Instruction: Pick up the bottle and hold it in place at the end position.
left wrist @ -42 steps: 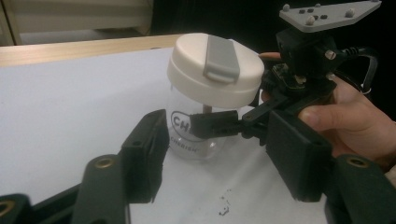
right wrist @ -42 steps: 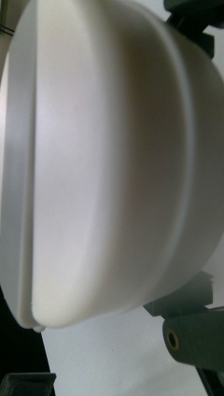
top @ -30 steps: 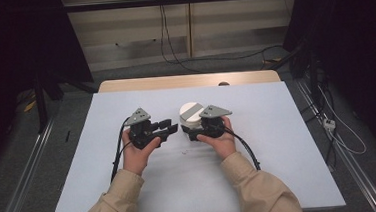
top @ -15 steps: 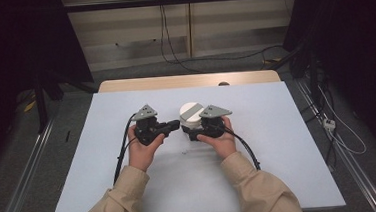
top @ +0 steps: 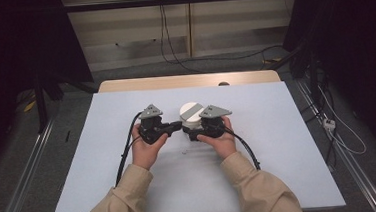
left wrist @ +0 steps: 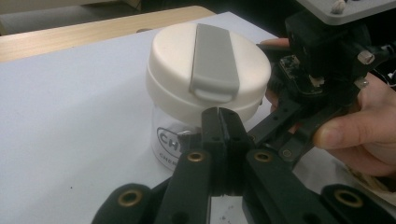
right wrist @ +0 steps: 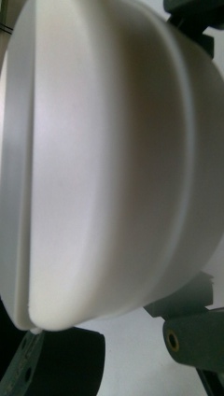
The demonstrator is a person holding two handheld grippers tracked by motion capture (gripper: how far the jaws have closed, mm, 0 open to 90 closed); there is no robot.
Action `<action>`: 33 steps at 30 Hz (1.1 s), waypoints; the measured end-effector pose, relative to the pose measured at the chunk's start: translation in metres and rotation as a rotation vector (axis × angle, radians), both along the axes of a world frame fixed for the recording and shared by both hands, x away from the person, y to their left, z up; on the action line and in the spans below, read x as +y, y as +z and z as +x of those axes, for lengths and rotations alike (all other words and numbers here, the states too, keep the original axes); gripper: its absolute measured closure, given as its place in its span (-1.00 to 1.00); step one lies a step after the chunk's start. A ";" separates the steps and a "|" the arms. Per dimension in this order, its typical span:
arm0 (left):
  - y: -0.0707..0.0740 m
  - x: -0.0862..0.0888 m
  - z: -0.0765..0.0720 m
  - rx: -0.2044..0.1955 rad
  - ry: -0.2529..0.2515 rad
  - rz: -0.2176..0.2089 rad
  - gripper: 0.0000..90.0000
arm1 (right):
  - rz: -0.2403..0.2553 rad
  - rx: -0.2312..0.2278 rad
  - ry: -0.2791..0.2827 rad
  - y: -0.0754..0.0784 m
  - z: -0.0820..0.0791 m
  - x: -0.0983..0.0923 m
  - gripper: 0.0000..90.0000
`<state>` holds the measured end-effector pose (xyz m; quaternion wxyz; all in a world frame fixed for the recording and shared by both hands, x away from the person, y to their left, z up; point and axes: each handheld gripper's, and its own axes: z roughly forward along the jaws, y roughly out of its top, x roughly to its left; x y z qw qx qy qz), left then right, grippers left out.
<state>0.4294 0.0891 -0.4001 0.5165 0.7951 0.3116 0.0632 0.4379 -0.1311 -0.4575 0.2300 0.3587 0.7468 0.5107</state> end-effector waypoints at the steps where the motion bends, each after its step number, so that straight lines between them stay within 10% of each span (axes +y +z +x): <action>1: 0.000 0.000 0.000 -0.001 0.005 0.008 1.00 | -0.001 0.000 0.000 0.000 0.000 0.000 -0.58; 33: 0.015 -0.009 0.005 -0.022 0.012 0.000 1.00 | -0.005 -0.005 -0.002 -0.001 -0.001 0.000 -0.58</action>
